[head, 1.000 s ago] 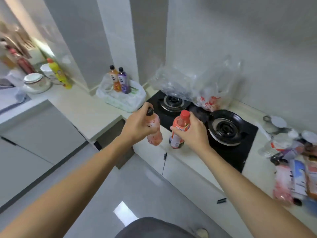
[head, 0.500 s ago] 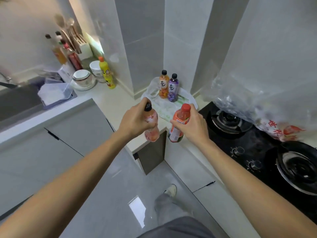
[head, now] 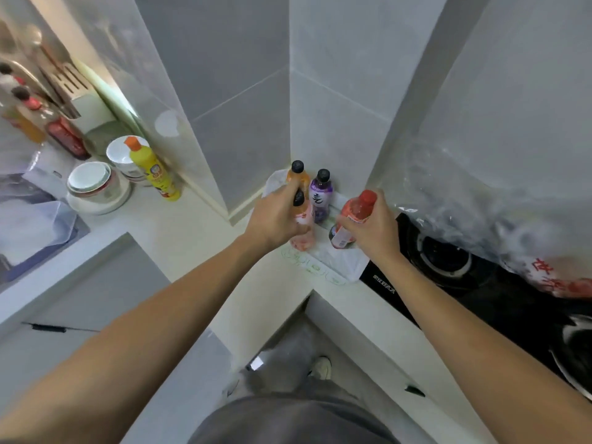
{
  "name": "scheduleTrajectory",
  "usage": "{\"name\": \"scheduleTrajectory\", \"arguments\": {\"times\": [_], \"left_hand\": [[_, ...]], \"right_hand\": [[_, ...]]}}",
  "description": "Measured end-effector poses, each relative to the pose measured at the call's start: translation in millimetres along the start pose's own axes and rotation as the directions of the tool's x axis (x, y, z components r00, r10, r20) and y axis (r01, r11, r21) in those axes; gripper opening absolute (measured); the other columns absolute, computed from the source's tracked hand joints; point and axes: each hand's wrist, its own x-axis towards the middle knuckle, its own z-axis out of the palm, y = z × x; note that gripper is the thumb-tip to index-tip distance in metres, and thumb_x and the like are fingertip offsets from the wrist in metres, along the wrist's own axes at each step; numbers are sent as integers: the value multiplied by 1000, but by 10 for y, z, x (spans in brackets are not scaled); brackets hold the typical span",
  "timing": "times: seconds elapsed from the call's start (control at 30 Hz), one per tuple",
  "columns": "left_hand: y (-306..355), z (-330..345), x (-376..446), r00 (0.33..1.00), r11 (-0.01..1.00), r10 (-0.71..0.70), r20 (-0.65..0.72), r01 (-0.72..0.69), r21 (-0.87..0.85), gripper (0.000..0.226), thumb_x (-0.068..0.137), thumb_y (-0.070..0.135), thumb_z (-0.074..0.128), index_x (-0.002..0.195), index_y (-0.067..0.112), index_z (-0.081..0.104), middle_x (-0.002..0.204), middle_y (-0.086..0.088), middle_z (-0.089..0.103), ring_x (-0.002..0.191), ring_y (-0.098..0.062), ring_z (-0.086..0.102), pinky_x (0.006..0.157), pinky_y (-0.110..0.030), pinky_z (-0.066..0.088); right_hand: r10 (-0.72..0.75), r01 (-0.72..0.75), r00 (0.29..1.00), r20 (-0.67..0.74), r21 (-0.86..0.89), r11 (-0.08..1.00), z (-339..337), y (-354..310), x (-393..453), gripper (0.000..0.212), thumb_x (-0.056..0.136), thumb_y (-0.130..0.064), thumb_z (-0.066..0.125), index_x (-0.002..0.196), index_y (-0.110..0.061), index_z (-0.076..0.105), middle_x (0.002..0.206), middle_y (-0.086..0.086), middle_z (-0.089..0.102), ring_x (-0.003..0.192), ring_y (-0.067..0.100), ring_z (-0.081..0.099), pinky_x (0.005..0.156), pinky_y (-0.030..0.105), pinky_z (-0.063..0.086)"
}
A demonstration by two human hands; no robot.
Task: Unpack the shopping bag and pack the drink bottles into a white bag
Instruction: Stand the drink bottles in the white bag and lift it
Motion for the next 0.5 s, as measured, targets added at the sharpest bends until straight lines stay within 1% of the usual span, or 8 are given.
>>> {"name": "scheduleTrajectory", "arguments": {"times": [0.03,0.1,0.13,0.23,0.3,0.37,0.43,0.5], "left_hand": [[-54,70,143,999,1000,16,33,-16,-10,58,74,24,78,117,19,39,81,6,49,70,-22,49,54,-33,35],[-134,223,376,994,999,52,101,-52,-7,52,74,22,78,106,22,36,86,3,54,74,-27,54,59,-36,43],[-159,288,474,988,997,78,130,-79,0,52,74,21,78,104,24,35,90,1,55,77,-29,55,63,-40,46],[-229,473,687,971,990,141,192,-144,-2,56,73,19,80,110,22,39,102,-2,55,83,-28,54,64,-42,48],[-273,579,773,956,979,198,216,-202,0,53,72,21,80,109,20,41,102,-2,55,86,-31,55,63,-43,49],[-300,668,845,944,970,234,232,-242,5,52,73,23,80,107,18,41,101,-2,57,88,-30,55,62,-42,48],[-317,726,893,939,968,242,246,-252,7,56,73,24,84,110,16,44,104,-4,58,92,-26,53,62,-37,42],[-338,775,919,931,962,260,255,-272,12,61,72,24,88,116,13,46,107,-6,59,97,-26,52,65,-37,42]], "right_hand": [[22,-22,1000,-8,13,1000,28,42,89,67,66,-42,96,111,-31,48,104,-6,66,94,19,66,85,44,57],[50,-50,999,-17,18,999,70,111,217,67,66,-35,97,112,-29,48,103,-6,64,94,17,65,86,41,57],[59,-58,998,-20,15,998,93,136,263,67,67,-33,96,113,-28,48,104,-7,64,96,16,64,87,40,56],[113,-113,993,-24,5,994,171,174,333,70,71,-31,94,122,-26,47,112,-7,61,103,15,61,89,31,53],[143,-143,989,-29,5,990,227,183,389,66,72,-27,94,118,-27,47,108,-9,62,100,12,62,85,25,51],[142,-142,989,-31,13,990,277,206,460,62,71,-23,93,113,-30,48,103,-8,65,96,10,66,84,31,55],[142,-142,989,-34,13,990,330,242,513,59,71,-20,93,111,-30,50,103,-5,66,95,11,67,87,37,57],[154,-152,987,-51,33,988,380,282,548,58,71,-18,92,111,-30,51,103,-6,67,96,10,67,89,39,57]]}}
